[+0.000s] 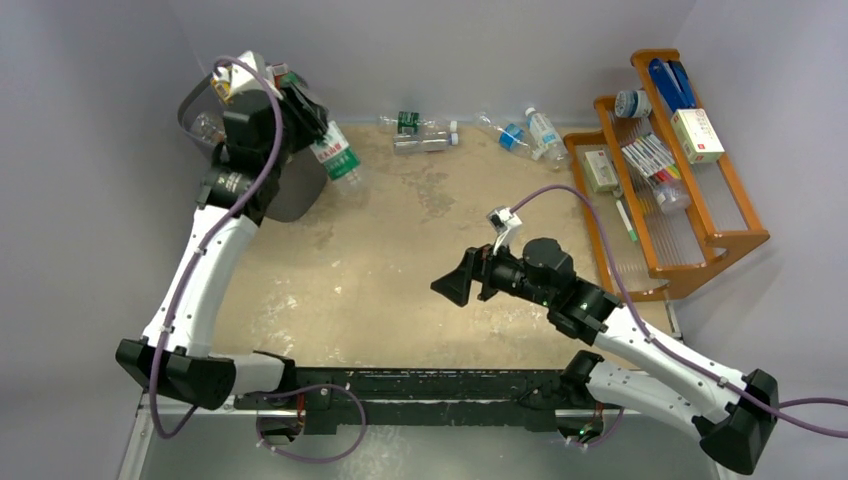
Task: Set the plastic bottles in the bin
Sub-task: Place the plastic bottle in the trash bin.
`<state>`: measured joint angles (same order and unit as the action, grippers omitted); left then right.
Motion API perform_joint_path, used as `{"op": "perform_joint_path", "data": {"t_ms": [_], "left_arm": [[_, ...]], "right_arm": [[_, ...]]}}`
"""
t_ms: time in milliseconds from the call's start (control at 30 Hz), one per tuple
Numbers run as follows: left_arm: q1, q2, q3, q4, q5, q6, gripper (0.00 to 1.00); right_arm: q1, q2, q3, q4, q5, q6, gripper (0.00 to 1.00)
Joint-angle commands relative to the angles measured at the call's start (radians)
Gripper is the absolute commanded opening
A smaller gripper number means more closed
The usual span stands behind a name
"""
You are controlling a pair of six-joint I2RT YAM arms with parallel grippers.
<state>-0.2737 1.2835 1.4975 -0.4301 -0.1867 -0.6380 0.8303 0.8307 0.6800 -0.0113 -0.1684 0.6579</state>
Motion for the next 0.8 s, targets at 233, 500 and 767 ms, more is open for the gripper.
{"op": "perform_joint_path", "data": {"t_ms": [233, 500, 767], "left_arm": [[0.271, 0.17, 0.303, 0.081, -0.022, 0.059, 0.35], [0.368, 0.272, 0.414, 0.158, -0.018, 0.065, 0.35], [0.382, 0.278, 0.283, 0.332, -0.153, 0.176, 0.35]], "right_arm": [[0.004, -0.031, -0.107, 0.108, -0.081, 0.069, 1.0], [0.005, -0.037, -0.121, 0.083, -0.071, 0.07, 1.0], [0.006, 0.05, -0.101, 0.129, -0.091, 0.056, 1.0]]}}
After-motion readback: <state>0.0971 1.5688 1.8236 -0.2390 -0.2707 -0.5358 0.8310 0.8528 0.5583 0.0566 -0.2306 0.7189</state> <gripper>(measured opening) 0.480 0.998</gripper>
